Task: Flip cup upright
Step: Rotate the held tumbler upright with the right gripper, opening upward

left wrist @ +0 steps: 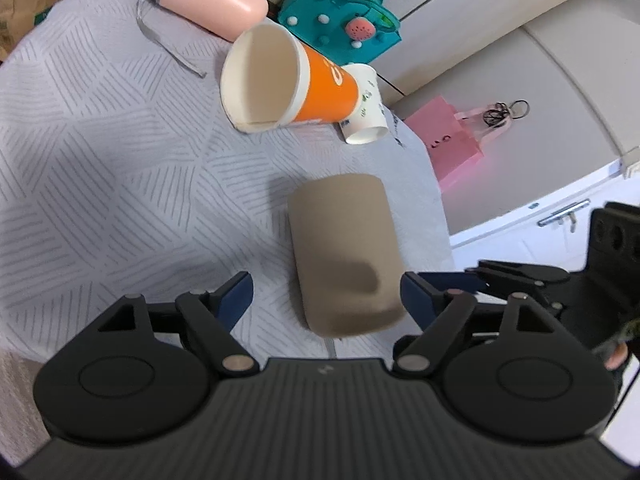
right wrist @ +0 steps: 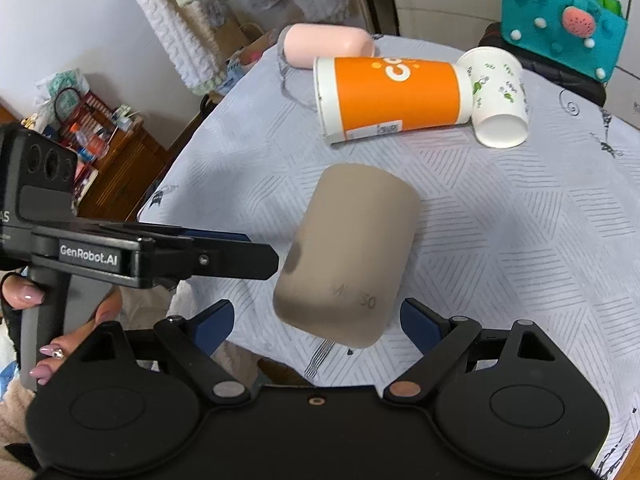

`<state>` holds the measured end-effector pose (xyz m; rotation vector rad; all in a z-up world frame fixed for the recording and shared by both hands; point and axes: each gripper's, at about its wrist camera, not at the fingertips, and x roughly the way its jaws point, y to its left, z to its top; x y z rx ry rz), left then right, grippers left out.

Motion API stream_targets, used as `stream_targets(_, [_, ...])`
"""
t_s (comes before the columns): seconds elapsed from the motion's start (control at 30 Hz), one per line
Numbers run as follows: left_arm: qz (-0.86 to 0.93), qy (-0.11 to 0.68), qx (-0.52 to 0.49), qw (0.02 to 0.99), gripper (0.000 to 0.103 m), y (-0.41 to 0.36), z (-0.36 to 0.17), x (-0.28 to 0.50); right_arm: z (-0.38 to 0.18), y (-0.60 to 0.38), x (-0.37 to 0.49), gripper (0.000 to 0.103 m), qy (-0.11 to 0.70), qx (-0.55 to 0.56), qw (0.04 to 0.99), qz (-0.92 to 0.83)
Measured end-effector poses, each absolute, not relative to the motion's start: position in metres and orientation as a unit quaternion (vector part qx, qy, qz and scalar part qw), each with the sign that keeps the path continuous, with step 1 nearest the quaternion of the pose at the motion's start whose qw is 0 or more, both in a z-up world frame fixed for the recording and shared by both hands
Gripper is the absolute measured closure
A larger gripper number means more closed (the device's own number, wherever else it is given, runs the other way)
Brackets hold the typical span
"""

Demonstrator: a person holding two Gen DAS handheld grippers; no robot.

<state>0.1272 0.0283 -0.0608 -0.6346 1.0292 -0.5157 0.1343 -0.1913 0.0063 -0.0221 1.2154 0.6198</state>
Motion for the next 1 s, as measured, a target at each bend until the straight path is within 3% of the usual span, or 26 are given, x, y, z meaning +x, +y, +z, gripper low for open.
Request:
stream_targets(0.33, [-0.255, 0.486, -0.324, 0.771, 0.022, 0.032, -0.065, 0.127, 0.006, -0.203, 0.131, 0.01, 0.577, -0.008, 0.765, 0.287])
stream_targets(0.73, [-0.232, 0.521, -0.347, 0.744, 0.024, 0.01, -0.068, 0.154, -0.005, -0.195, 0.142, 0.011, 0.54, -0.005, 0.792, 0.285])
stream_targets(0.83, [-0.229, 0.539, -0.366, 0.723, 0.03, 0.008, -0.074, 0.16, -0.008, -0.189, 0.154, 0.012, 0.569, -0.004, 0.769, 0.291])
stream_targets(1.0, [-0.213, 0.546, -0.371, 0.721, 0.05, 0.007, -0.074, 0.163, -0.006, -0.184, 0.175, 0.014, 0.613, 0.008, 0.74, 0.277])
